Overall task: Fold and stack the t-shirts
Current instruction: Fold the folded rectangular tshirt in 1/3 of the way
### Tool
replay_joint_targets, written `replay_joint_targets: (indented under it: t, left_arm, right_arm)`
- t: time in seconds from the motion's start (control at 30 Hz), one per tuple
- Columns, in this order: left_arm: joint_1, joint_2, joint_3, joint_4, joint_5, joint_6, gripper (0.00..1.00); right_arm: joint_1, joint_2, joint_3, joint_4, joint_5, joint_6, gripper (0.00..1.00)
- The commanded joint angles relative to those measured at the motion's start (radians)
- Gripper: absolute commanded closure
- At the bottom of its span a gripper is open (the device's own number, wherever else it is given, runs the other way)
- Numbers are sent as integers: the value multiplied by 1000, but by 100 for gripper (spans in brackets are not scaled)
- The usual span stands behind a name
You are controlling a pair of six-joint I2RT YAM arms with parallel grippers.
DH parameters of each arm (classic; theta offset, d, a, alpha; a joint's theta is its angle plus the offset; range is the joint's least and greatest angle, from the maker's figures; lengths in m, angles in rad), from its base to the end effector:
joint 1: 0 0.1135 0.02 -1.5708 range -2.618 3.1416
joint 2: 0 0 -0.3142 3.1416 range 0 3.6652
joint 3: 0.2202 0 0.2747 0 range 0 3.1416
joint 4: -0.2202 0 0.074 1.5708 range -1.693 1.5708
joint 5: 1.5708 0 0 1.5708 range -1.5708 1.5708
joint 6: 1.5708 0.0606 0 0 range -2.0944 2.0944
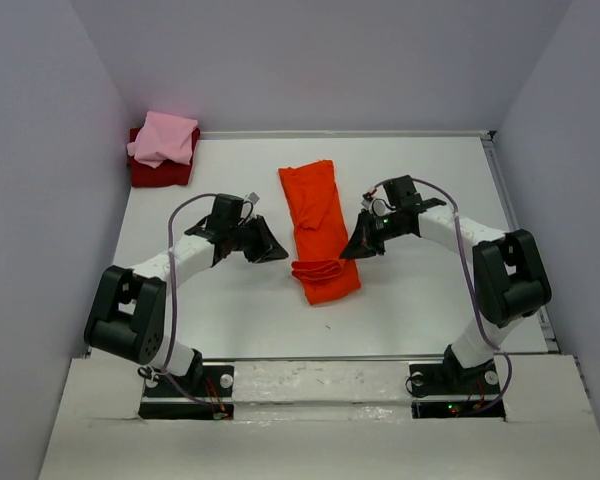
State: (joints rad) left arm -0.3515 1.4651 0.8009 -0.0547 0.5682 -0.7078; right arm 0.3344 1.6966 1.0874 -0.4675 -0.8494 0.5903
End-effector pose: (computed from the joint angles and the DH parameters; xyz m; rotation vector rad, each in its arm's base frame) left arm 0.2977 -0.1439 0.2256 -0.1136 2.4448 -1.1676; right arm 0.3324 0.1637 0.2206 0.0397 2.7562 1.4166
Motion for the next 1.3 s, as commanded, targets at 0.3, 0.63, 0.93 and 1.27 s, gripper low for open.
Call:
replay_joint_targets:
  t: [0.3,0.63,0.93,1.27]
  left_arm:
    - [28,40,40,27,53,27,80]
    - [39,66,14,78,79,27,76]
    - [63,84,37,72,98,44,76]
    - [78,43,-25,64,99,68,76]
  right_arm:
    - [-6,63,156,-2,-39,-4,100]
    - [-6,110,210,-19,-36,-15,100]
    - [-34,227,334,-20,-33,-23,100]
    - [-83,357,424,-20,-19,-60,100]
